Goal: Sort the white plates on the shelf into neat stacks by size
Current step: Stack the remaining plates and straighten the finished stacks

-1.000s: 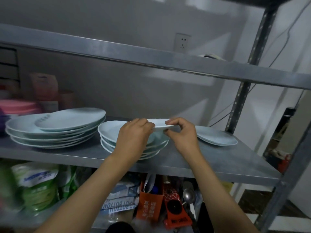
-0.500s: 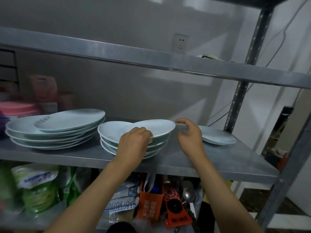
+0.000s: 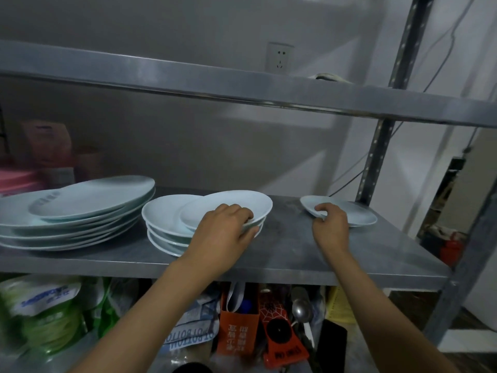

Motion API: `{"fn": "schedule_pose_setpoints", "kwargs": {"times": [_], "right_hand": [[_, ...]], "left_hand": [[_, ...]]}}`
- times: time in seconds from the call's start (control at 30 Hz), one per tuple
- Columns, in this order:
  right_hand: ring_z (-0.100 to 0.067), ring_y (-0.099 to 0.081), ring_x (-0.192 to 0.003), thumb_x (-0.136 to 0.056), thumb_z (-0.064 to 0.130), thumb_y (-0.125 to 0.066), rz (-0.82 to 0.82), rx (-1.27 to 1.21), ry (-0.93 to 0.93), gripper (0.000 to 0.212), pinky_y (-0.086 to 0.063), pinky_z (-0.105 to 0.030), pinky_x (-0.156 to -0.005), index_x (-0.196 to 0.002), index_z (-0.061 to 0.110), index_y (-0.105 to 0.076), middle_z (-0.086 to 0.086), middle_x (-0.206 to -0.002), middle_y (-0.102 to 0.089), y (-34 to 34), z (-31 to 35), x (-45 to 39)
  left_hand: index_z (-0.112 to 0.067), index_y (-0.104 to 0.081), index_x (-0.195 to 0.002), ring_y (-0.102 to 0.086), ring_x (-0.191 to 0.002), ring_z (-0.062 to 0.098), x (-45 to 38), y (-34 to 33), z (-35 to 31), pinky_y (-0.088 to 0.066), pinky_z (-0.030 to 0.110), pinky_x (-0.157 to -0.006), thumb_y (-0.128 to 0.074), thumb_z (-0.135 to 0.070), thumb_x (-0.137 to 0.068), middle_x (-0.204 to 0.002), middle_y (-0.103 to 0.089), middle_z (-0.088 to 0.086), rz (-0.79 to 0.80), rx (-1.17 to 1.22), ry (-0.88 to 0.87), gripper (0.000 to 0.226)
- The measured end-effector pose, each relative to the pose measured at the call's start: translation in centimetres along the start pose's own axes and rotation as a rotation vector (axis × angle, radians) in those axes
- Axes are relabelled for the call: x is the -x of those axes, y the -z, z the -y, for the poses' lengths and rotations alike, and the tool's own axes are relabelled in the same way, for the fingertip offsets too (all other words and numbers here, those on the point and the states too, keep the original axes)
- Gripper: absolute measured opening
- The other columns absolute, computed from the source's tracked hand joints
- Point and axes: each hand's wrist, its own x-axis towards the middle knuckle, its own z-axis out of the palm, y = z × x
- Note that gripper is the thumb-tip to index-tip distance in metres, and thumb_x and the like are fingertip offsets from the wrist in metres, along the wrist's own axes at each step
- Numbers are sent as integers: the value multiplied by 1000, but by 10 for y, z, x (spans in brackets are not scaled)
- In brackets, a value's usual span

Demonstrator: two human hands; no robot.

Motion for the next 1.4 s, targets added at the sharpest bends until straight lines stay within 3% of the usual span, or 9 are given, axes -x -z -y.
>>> {"fn": "schedule_pose_setpoints", "kwargs": {"times": [0.2,0.43,0.67,0.8,0.93,1.07,1.17,1.3,1.4], "right_hand": [[-36,-45,-125,-84,-4,-55,-36,247,57,41,-33,-42,-111,-124,2,-60,-20,-136,-53,-6,-28,-18],[-31,-27,-140,-91,8,-51,-5,491,1,51,-3,-51,-119,-141,13,-45,-13,-153,-34,-13,-44,-27],[-30,-25,-140,-93,8,-49,-48,469,-163,30,-3,-58,-114,-110,22,-70,2,-142,-50,-16,-49,-27],[-32,-34,-132,-89,1,-48,-102,318,-103,30,-24,-42,-113,-105,11,-71,-9,-127,-60,-16,-57,-29],[-33,-45,-121,-86,0,-52,-176,223,-41,25,-32,-39,-107,-100,8,-72,-15,-107,-64,-13,-52,-27],[-30,-39,-128,-95,8,-50,-239,52,-15,21,-29,-33,-107,-105,7,-69,-15,-115,-59,-2,-36,-18],[-25,-34,-135,-96,9,-53,-257,-51,54,19,-27,-29,-111,-106,7,-68,-12,-119,-57,12,-24,-7],[-14,-37,-130,-93,9,-60,-256,-86,144,15,-18,-1,-101,-103,13,-70,-7,-120,-57,34,-5,5],[-10,-39,-127,-92,8,-61,-226,-145,190,16,-16,6,-96,-101,18,-69,-4,-122,-56,42,19,10]], "left_hand": [[-16,-63,-112,-58,-93,24,-16,-7,-18,-45,36,-81,-61,-32,-90,-101,-67,0,-59,-4,-103,27],[-13,-51,-131,-51,-115,22,-45,-22,-39,-37,32,-98,-59,-30,-91,-125,-58,4,1,21,-227,44],[-14,-47,-135,-44,-124,20,-66,-45,-60,-33,32,-104,-57,-26,-91,-133,-52,3,39,69,-264,47],[-13,-49,-133,-46,-122,21,-66,-57,-71,-35,33,-104,-58,-25,-90,-131,-53,3,35,109,-266,46],[-13,-49,-134,-44,-122,18,-59,-59,-81,-38,33,-101,-59,-24,-90,-132,-54,4,16,161,-255,46],[-15,-44,-138,-39,-121,9,-53,-48,-84,-28,15,-93,-58,-20,-91,-133,-53,1,-31,202,-203,49],[-15,-45,-137,-41,-120,10,-50,-36,-78,-26,13,-92,-60,-18,-89,-132,-54,1,-55,184,-202,51],[-15,-46,-137,-41,-122,12,-53,-20,-64,-27,16,-96,-65,-13,-83,-133,-53,1,-94,152,-214,56],[-15,-46,-138,-39,-126,12,-56,-7,-56,-26,14,-100,-66,-12,-85,-136,-50,1,-133,179,-189,57]]}}
